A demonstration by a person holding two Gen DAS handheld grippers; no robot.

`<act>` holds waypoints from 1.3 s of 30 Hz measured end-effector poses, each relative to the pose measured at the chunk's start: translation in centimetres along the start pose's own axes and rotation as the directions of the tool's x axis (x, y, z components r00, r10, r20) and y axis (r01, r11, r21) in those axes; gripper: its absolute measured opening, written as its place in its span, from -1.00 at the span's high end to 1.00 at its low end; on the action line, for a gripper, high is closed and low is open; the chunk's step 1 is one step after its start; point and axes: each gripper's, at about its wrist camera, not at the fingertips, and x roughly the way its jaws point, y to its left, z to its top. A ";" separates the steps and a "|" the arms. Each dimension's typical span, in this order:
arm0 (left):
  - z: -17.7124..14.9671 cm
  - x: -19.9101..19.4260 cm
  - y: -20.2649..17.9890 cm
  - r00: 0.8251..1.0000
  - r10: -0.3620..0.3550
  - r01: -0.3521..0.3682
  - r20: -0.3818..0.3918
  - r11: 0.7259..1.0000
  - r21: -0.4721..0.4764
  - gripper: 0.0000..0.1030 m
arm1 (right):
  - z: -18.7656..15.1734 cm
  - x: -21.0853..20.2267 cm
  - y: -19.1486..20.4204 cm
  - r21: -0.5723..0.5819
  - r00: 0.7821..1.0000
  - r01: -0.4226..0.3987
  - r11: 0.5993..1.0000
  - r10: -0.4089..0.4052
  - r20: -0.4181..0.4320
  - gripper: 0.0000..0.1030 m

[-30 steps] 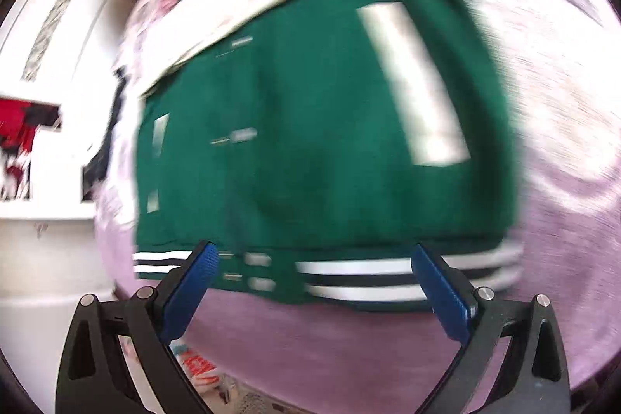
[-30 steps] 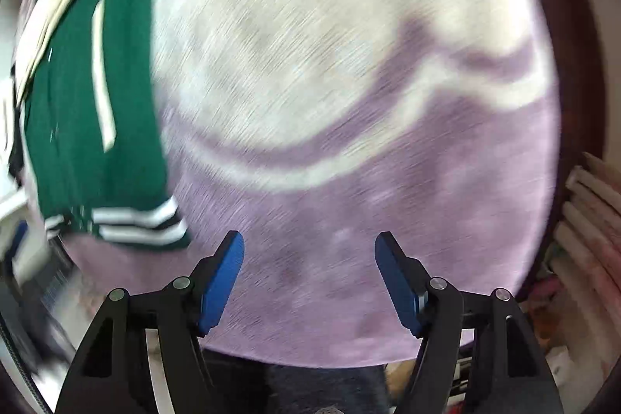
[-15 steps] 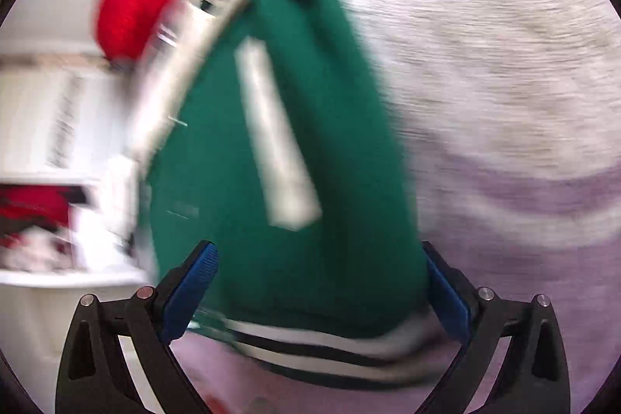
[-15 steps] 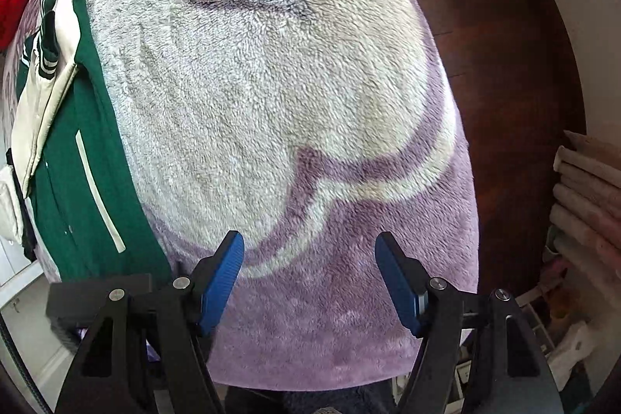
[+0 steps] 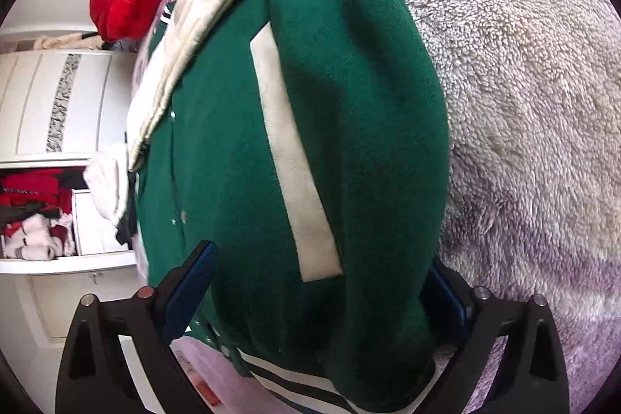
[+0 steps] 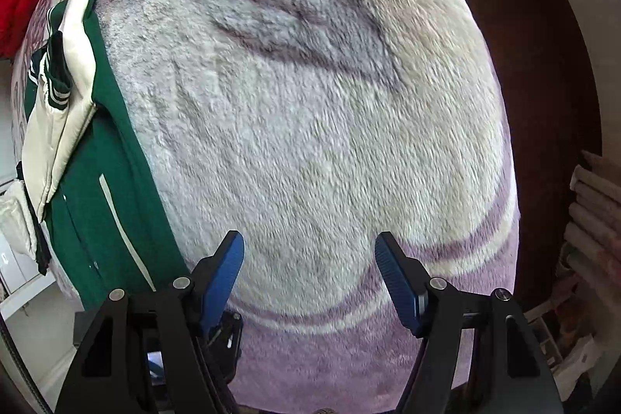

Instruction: Fold large clothes

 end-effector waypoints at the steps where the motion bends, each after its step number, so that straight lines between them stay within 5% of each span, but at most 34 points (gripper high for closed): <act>1: -0.1 -0.1 0.4 0.999 -0.038 0.038 0.004 0.999 -0.010 -0.60 | 0.6 -0.2 0.1 -0.002 1.000 0.004 1.000 -0.004 0.001 -0.40; 2: -0.3 -0.2 0.9 0.996 -0.090 0.090 0.009 0.996 -0.022 -0.40 | 1.2 -0.2 0.1 0.003 1.000 0.003 1.000 -0.003 0.001 -0.40; 4: -0.7 -0.5 2.6 0.991 -0.127 0.128 0.033 0.991 -0.041 0.50 | 2.4 0.0 0.7 0.007 0.999 -0.033 0.999 0.033 -0.008 -0.40; 6: -1.0 -1.1 4.7 0.990 -0.127 0.131 0.064 0.989 -0.068 0.70 | 4.2 -0.1 1.7 -0.004 0.990 -0.138 0.990 0.138 -0.021 -0.40; 12: -1.8 -2.0 9.1 0.993 -0.026 0.038 0.119 0.994 -0.100 0.72 | 12.3 0.1 11.0 -0.223 0.887 -0.462 0.858 0.452 -0.095 -0.54; 16: -1.7 -0.6 10.2 0.994 -0.002 0.012 0.106 0.995 -0.098 0.72 | 18.4 1.6 17.4 -0.214 0.781 -0.624 0.752 0.606 -0.148 -0.73; 19: -1.6 -0.3 10.4 0.994 -0.007 0.017 0.108 0.995 -0.094 0.72 | 21.7 2.7 21.5 -0.215 0.754 -0.657 0.722 0.635 -0.170 -0.89; 22: -1.6 -0.1 11.2 0.993 -0.028 0.040 0.116 0.994 -0.105 0.72 | 22.3 5.6 26.4 -0.252 0.799 -0.599 0.760 0.550 -0.242 -0.93; 24: -1.6 0.1 12.0 0.991 -0.052 0.067 0.123 0.990 -0.122 0.72 | 21.5 6.0 28.9 -0.292 0.842 -0.538 0.790 0.494 -0.216 -0.88; 26: -1.9 0.0 12.9 0.987 -0.083 0.104 0.137 0.984 -0.147 0.72 | 20.4 5.6 31.1 -0.319 0.875 -0.484 0.815 0.445 -0.191 0.19; 27: -2.0 -0.2 13.1 0.985 -0.097 0.119 0.141 0.980 -0.157 0.72 | 20.0 5.3 31.9 -0.304 0.869 -0.495 0.814 0.455 -0.194 0.35; 29: -2.8 -0.1 14.8 0.976 -0.146 0.176 0.163 0.965 -0.193 0.72 | 18.8 3.6 33.6 -0.317 0.894 -0.448 0.836 0.421 -0.153 0.62; 36: -7.3 0.7 25.6 0.938 -0.253 0.319 0.237 0.898 -0.304 0.73 | 12.6 -6.2 45.1 -0.392 0.924 -0.374 0.841 0.376 -0.074 0.67; 39: -9.9 3.1 32.1 0.925 -0.307 0.375 0.226 0.837 -0.398 0.73 | 9.4 -8.2 53.0 -0.439 0.950 -0.302 0.846 0.304 -0.067 0.67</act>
